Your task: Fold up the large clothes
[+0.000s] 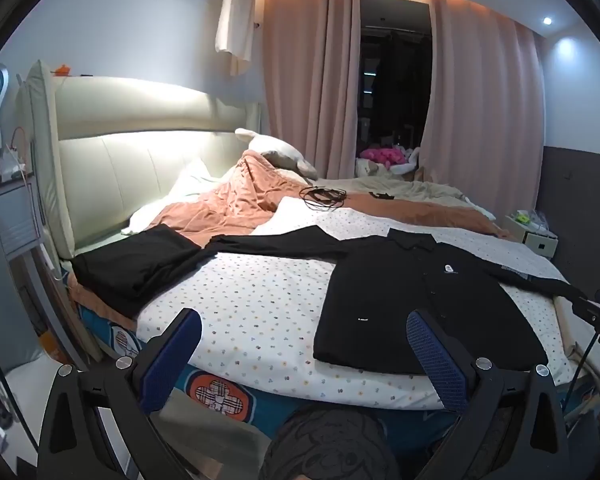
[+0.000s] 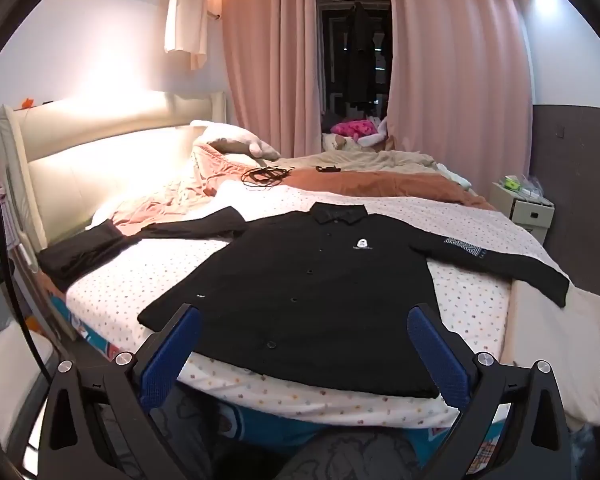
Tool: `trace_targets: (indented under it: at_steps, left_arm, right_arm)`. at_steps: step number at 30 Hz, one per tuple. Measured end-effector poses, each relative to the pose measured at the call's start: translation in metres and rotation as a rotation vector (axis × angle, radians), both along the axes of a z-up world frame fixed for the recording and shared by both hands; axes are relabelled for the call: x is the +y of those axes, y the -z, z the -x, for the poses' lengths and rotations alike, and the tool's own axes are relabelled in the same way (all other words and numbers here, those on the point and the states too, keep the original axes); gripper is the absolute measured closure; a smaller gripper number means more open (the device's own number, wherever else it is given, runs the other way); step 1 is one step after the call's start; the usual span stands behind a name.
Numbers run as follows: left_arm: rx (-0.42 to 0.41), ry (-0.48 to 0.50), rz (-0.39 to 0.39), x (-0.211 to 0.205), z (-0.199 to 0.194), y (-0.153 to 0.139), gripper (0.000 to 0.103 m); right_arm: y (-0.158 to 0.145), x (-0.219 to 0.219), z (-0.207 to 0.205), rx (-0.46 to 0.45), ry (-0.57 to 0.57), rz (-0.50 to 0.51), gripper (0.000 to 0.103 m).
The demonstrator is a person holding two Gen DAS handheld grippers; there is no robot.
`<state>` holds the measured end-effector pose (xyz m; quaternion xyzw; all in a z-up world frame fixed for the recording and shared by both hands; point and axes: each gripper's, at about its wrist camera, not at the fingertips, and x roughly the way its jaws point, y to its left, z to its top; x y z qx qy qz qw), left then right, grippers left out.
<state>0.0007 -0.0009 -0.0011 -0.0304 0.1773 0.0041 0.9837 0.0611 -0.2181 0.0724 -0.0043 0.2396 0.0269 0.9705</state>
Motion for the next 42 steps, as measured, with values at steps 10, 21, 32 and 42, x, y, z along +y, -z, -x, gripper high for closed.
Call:
trace_targets:
  at_steps: [10,21,32,42]
  left_arm:
    - [0.024,0.023,-0.002,-0.003,0.003,0.002,0.000]
    - [0.022,0.033,-0.008,-0.005,0.004,0.001,0.000]
    - [0.012,0.042,-0.011,-0.006,0.008,0.001,0.000]
    - [0.014,0.042,-0.012,-0.008,0.008,0.000,0.000]
  right_arm:
    - [0.010,0.009,-0.001,0.040,-0.016,0.037,0.000]
    - [0.018,0.004,0.001,0.053,-0.001,-0.005,0.000]
    - [0.019,0.010,0.002,0.057,-0.001,0.009,0.000]
    - [0.020,0.010,0.002,0.063,0.001,0.006,0.000]
